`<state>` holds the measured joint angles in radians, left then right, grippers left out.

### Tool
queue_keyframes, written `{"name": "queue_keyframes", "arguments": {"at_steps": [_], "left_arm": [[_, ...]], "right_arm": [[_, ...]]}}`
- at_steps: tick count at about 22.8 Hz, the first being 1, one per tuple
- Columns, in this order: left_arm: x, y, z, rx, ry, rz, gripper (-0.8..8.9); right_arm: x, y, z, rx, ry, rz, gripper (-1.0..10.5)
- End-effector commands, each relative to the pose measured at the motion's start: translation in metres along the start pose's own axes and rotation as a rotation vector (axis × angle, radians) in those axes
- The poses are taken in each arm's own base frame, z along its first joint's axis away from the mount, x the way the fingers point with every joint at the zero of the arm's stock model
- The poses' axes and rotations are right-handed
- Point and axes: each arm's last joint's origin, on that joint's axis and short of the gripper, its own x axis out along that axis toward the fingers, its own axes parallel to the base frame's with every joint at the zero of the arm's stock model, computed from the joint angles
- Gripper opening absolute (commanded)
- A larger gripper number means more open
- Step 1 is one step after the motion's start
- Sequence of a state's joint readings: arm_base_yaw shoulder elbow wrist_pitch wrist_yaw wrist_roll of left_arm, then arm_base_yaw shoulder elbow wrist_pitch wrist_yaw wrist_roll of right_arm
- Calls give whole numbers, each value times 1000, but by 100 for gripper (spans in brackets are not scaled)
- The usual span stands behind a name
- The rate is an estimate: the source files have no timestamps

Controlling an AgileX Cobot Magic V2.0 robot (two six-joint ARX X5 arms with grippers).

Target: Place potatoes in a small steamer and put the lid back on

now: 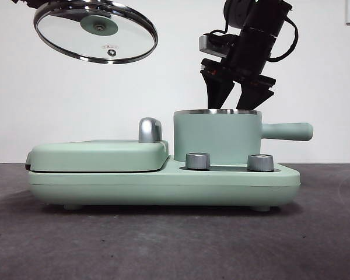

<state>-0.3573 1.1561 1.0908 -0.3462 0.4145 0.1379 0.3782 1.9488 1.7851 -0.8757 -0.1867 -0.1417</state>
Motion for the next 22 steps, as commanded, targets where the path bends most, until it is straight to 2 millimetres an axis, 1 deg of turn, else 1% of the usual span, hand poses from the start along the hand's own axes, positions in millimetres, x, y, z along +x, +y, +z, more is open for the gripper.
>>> {"name": "queue_keyframes", "arguments": {"at_steps": [1,3,4,7,9,10,11,12,14,16,17,20,22], "left_arm": [[-2,-1,8,19,-41,4,14],[-2,-1,8,19,-42,4,14],[-2,-1,8,19,-42,4,14],[-2,-1,8,19,-42,4,14],[-2,-1,8,20,-43,2,14],[-2,-1,8,21,-45,3,14],[-2,-1,8,21,-45,3,14],[-2,-1,8,21,-45,3,14],[-2,-1,8,21,-45,2,14],[-1,-2,8,22,-44,-4,14],[-1,-3,8,25,-46,-8,14],[2,-7,11,39,-62,-24,14],[5,-10,13,53,-84,-36,14]], "right_arm": [[-17,2,1,10,-5,21,354],[-37,4,-1,14,-19,19,353],[-50,4,-1,12,-50,16,353],[-97,9,-6,5,-140,20,352],[-128,17,-20,-9,-210,13,339],[-142,22,-33,-20,-262,21,282],[-152,26,-47,-27,-309,17,257],[-159,29,-61,-26,-341,11,257],[-171,38,-96,-26,-422,5,257],[-180,46,-128,-19,-496,1,257],[-182,49,-140,-12,-519,0,257],[-187,55,-169,11,-548,6,257],[-188,58,-183,39,-556,35,257]]}}
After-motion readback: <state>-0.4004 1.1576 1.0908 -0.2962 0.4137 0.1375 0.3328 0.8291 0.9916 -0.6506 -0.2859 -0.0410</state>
